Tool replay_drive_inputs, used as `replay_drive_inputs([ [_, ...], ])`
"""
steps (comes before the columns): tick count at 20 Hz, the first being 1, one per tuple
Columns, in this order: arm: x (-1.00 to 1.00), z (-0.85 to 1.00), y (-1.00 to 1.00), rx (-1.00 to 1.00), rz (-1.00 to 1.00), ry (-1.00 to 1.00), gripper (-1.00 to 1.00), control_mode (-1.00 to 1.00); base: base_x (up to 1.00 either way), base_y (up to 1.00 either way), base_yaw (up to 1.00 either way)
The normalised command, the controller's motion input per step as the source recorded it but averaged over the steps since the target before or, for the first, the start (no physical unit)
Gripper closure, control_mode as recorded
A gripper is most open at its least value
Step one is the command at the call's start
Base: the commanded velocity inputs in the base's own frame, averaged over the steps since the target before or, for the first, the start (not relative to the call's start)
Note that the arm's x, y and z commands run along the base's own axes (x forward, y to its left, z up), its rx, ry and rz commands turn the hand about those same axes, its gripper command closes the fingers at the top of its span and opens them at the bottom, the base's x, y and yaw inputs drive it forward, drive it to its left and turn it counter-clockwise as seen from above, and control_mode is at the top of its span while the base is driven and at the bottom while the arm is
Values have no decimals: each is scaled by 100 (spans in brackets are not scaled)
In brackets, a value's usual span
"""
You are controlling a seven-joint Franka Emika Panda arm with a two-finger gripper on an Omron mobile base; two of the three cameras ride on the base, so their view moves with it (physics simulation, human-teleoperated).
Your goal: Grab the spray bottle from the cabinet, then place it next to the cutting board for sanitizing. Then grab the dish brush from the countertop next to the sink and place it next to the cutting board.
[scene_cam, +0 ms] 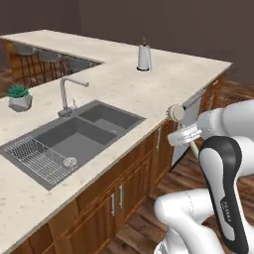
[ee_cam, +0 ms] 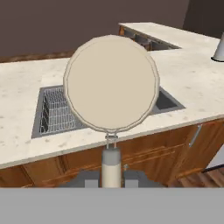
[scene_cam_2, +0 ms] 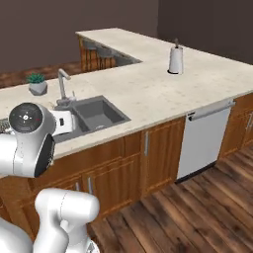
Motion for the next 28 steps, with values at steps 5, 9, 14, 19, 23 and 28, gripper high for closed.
replay_drive_inputs([
  [5, 0, 0, 0, 0, 0, 0, 100, 100, 0, 0, -95],
  [9, 0, 0, 0, 0, 0, 0, 100, 100, 0, 0, -100],
  [14, 0, 0, 0, 0, 0, 0, 100, 100, 0, 0, -100],
  [19, 0, 0, 0, 0, 0, 0, 100, 100, 0, 0, -100],
  [23, 0, 0, 0, 0, 0, 0, 100, 100, 0, 0, -100],
  [28, 0, 0, 0, 0, 0, 0, 100, 100, 0, 0, -100],
])
